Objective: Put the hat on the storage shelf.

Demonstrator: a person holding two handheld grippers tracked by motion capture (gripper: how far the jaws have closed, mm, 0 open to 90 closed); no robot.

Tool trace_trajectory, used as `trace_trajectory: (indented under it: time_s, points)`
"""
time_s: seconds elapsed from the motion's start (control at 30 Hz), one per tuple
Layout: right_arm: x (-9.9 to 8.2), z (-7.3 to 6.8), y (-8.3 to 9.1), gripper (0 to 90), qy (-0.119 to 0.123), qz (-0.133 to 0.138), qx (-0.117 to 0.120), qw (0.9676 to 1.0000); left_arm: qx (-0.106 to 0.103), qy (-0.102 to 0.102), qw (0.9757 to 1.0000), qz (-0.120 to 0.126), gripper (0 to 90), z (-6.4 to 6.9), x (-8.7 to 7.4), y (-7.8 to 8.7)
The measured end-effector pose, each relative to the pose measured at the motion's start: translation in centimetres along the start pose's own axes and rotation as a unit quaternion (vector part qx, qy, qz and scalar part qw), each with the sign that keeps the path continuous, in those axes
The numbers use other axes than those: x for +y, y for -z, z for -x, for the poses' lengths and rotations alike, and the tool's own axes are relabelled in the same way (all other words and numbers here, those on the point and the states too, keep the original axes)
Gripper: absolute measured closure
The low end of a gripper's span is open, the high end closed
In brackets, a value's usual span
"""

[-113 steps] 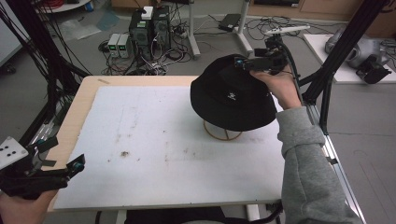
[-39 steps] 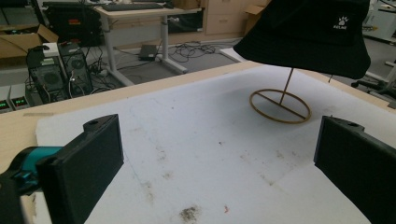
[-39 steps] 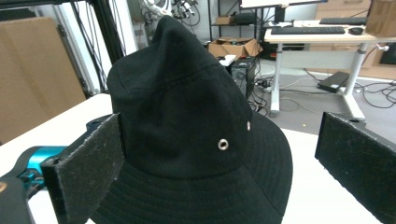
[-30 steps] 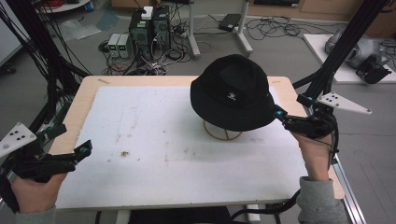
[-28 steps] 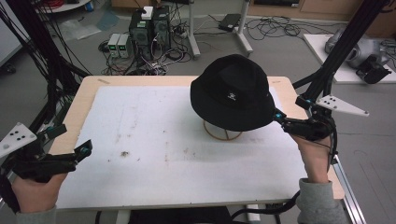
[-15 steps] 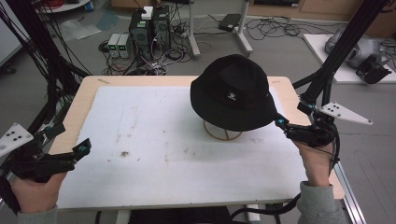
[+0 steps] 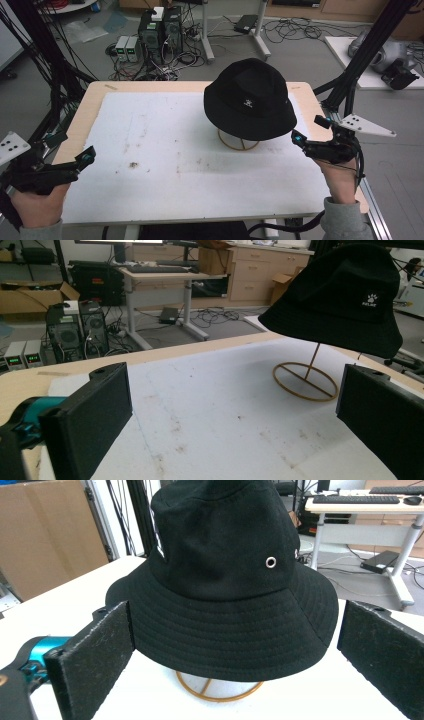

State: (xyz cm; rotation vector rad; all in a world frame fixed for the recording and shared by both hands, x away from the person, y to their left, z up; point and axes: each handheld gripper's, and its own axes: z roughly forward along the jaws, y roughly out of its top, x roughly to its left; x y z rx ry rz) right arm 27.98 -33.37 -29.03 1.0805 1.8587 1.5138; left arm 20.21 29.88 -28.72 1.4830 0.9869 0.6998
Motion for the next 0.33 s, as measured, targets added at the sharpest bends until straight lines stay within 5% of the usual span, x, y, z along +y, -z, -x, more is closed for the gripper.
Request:
trace_trajectory:
  time_s: [0.33]
  points:
    - [-0.13,0.04,-0.14,1.0,0.003,-0.003,0.000,1.0000,-0.003,0.005,1.0000,-0.001,1.7,-0.19,-0.07,-0.16]
